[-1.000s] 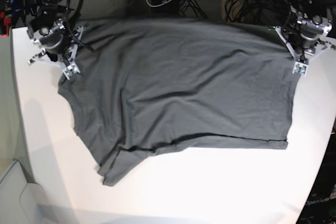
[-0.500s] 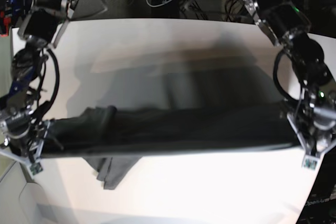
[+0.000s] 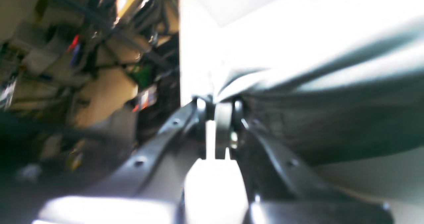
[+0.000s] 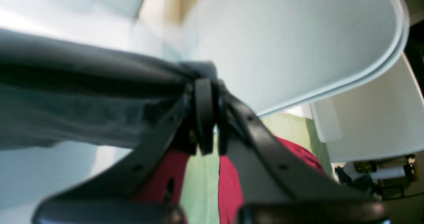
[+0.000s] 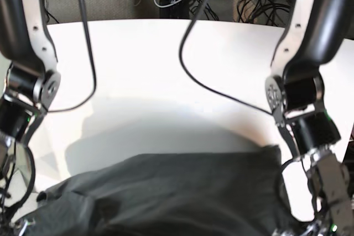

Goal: Layout the t-shirt on the table in an organized manner, then fold the t-shirt properly
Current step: 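Lift the shirt by its corners with both grippers high above the table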

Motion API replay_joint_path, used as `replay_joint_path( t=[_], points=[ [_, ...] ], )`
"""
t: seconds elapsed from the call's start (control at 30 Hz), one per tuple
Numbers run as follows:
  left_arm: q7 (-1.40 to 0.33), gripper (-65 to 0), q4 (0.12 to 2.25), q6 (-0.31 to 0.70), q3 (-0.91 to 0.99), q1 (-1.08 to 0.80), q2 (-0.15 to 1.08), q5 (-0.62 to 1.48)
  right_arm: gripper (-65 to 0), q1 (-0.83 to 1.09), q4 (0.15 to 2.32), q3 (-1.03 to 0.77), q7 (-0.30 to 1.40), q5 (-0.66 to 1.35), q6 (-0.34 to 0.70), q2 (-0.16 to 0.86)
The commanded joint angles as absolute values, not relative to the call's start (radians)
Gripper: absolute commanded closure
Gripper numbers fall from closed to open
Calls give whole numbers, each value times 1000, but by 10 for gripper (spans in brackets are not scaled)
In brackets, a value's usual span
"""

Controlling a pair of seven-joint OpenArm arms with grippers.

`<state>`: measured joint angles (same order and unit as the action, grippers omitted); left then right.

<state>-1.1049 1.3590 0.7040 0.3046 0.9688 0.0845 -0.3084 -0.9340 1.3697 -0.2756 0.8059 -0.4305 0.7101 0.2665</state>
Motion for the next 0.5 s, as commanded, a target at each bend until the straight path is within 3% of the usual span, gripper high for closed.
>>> replay_joint_path(
  t=[0.0, 0.13, 0.47],
  points=[
    [-1058, -5, 1343, 698, 302, 1024, 87, -305, 0, -995, 1377, -277, 762, -430, 698, 278],
    [-938, -5, 1257, 616, 303, 1058, 62, -298, 0, -1036, 1380, -278, 714, -430, 698, 278],
    [-915, -5, 1311, 608, 375, 1017, 73, -298, 0, -1017, 1448, -306, 702, -429, 698, 278]
  ],
)
